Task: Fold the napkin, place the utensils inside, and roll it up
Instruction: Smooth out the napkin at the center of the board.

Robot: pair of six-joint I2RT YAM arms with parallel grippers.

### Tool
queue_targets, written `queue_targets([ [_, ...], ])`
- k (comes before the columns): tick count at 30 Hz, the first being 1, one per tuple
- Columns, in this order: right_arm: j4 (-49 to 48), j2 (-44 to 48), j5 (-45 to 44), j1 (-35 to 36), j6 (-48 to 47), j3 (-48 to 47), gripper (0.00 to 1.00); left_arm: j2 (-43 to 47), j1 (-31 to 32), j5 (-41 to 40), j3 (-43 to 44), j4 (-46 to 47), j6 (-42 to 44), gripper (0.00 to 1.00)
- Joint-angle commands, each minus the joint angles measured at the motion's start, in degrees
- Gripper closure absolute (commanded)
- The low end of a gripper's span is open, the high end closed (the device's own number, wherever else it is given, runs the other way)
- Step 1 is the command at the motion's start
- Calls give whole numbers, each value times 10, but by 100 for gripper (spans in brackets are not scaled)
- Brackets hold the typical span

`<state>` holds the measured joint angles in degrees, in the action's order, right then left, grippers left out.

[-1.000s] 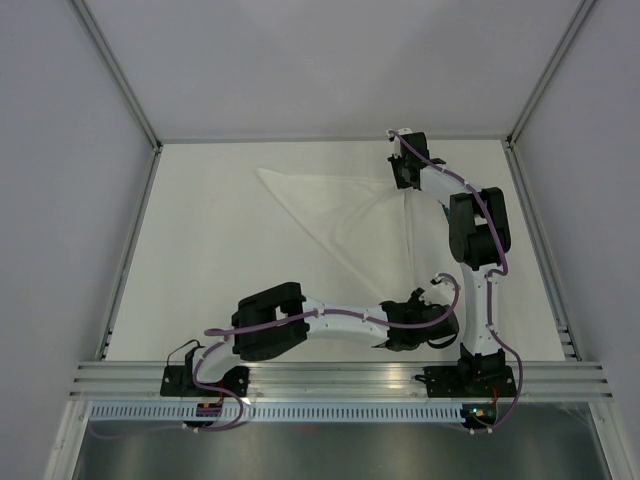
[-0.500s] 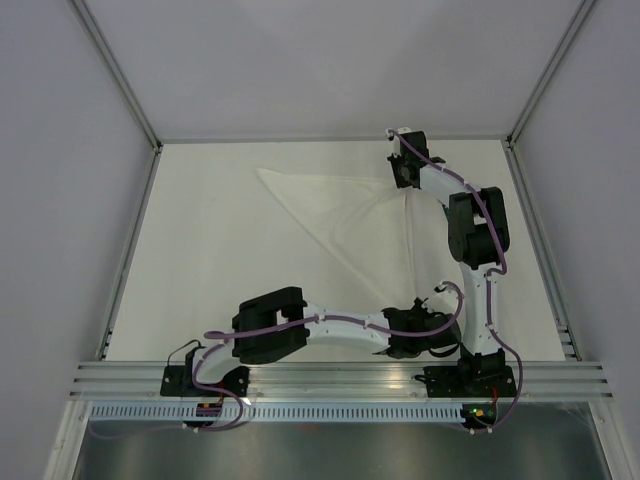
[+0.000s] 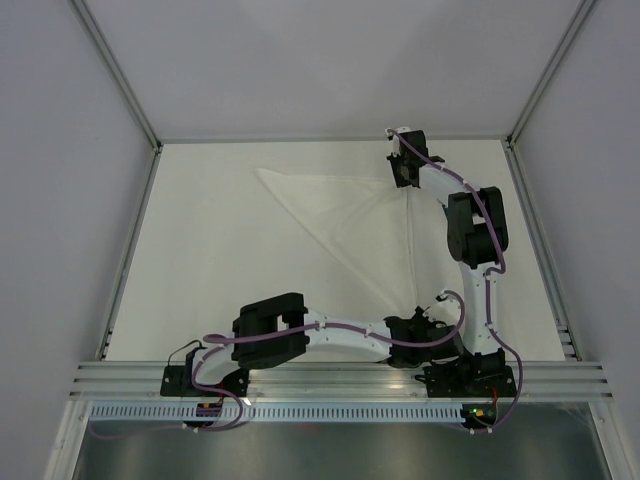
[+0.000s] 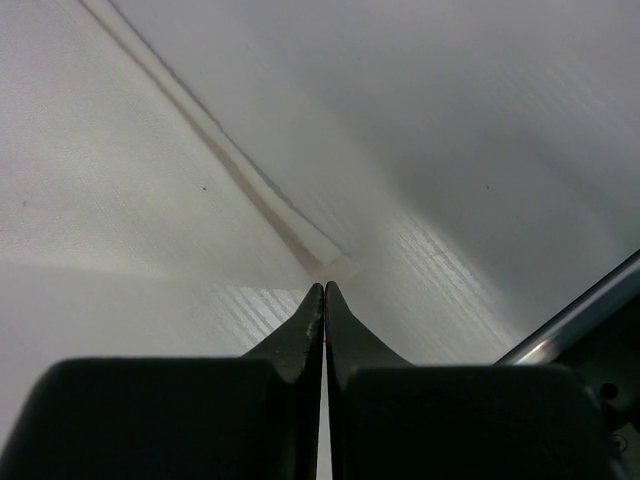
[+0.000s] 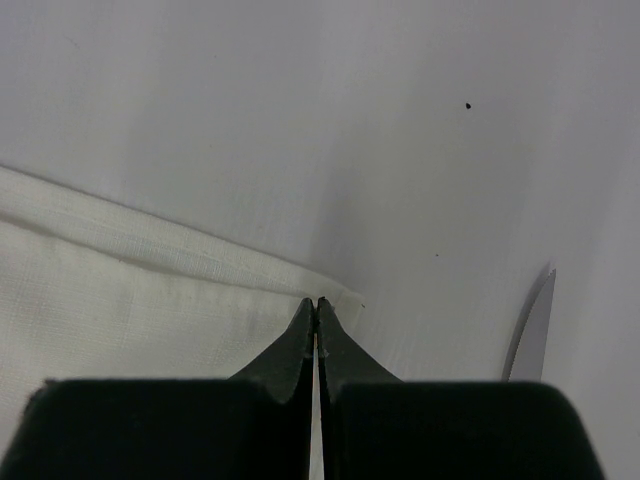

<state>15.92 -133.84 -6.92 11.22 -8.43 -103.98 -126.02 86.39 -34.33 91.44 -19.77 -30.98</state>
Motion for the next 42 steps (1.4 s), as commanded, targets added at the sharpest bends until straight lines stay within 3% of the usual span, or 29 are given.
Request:
queue_targets([
  [1, 27, -11, -9, -3, -7, -18, 99, 16, 7, -26, -3, -4, -32, 98],
  [6, 28, -10, -9, -3, -8, -18, 100, 24, 7, -36, -2, -4, -36, 96],
  [9, 28, -7, -8, -3, -10, -17, 100, 31, 7, -49, -1, -3, -42, 61],
  [10, 29, -7, -7, -3, -9, -17, 100, 32, 6, -52, 1, -2, -43, 44],
  [13, 29, -5, -7, -3, -9, -16, 100, 34, 5, -70, 17, -3, -40, 39],
  [27, 31, -3, -1, -3, -5, -15, 99, -23, -32, -67, 109, -51, -22, 46],
  [42, 35, -5, -2, -3, -8, -18, 100, -49, -38, -63, 103, -78, -50, 56],
])
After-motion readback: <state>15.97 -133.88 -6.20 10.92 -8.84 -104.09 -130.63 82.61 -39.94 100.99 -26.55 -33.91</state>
